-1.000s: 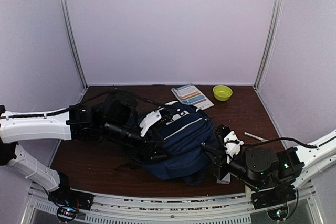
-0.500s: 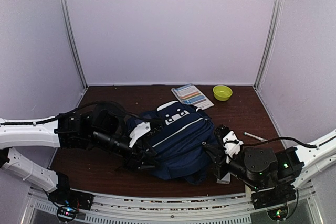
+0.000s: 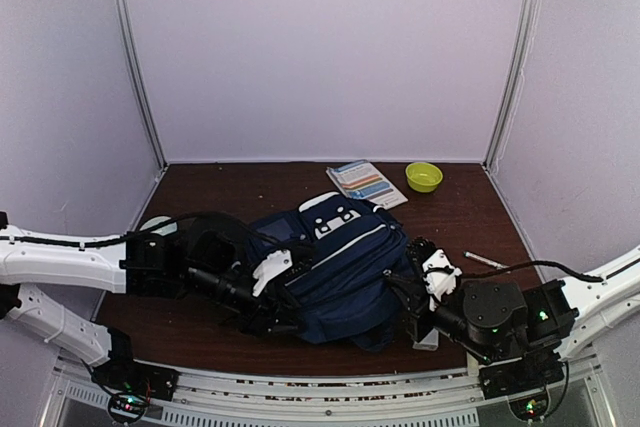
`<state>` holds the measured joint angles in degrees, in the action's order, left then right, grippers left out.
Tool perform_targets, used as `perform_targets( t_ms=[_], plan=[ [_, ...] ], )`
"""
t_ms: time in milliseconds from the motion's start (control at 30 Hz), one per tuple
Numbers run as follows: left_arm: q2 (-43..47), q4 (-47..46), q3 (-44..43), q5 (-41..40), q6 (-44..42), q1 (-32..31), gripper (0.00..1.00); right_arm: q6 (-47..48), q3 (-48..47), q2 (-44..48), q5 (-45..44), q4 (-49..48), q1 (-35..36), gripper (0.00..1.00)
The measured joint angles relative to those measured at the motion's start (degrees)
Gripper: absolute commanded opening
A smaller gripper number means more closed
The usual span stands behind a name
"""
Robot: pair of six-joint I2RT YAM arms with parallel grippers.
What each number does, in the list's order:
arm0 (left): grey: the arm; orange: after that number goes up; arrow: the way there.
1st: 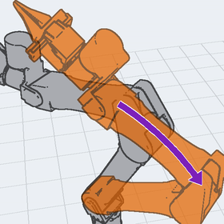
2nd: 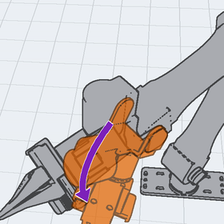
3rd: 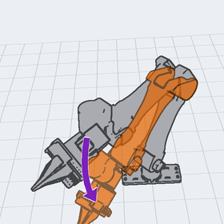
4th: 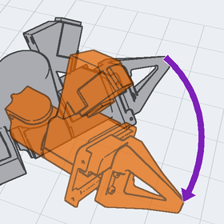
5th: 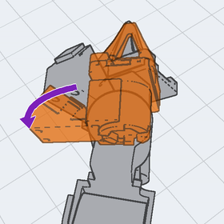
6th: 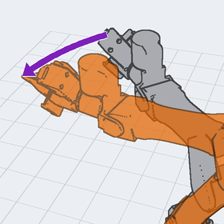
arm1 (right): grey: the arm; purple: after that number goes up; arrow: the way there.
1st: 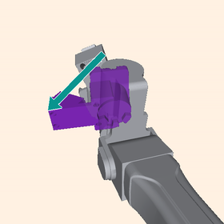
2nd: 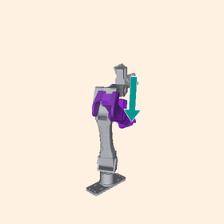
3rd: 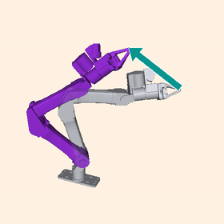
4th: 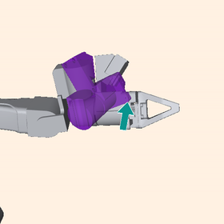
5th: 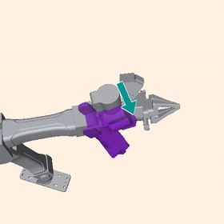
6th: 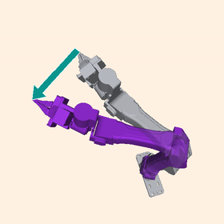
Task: Pack the student bag
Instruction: Hold the largest pocket of the student bag, then unzip the largest pocket of the student bag.
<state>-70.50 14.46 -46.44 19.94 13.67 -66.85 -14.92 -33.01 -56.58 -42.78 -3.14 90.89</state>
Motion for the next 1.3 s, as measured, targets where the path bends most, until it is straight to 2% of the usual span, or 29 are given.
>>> perform_targets(
  t_ms=[167,267,700,1033,1300],
  plan=[
    [-1.2,-2.2,0.1,0.6,0.6,0.0,0.06,0.0,-0.4,0.0,-0.4,0.3,0.0,0.0],
    [-1.3,-2.9,0.1,0.8,0.7,-0.1,0.02,-0.2,-0.4,0.0,-0.8,0.3,-0.1,0.0],
    [-1.3,-3.4,0.0,0.7,0.9,-0.1,0.0,-1.6,-5.0,-2.2,-0.3,5.1,-0.4,0.0],
    [-1.3,0.4,0.0,0.3,1.0,-0.4,0.0,-2.2,-14.3,-9.5,4.8,12.4,-0.7,0.0],
    [-0.2,1.6,0.0,-0.9,1.0,-0.4,0.0,-4.3,-16.4,-9.8,8.3,16.9,-0.5,0.0]
  ],
)
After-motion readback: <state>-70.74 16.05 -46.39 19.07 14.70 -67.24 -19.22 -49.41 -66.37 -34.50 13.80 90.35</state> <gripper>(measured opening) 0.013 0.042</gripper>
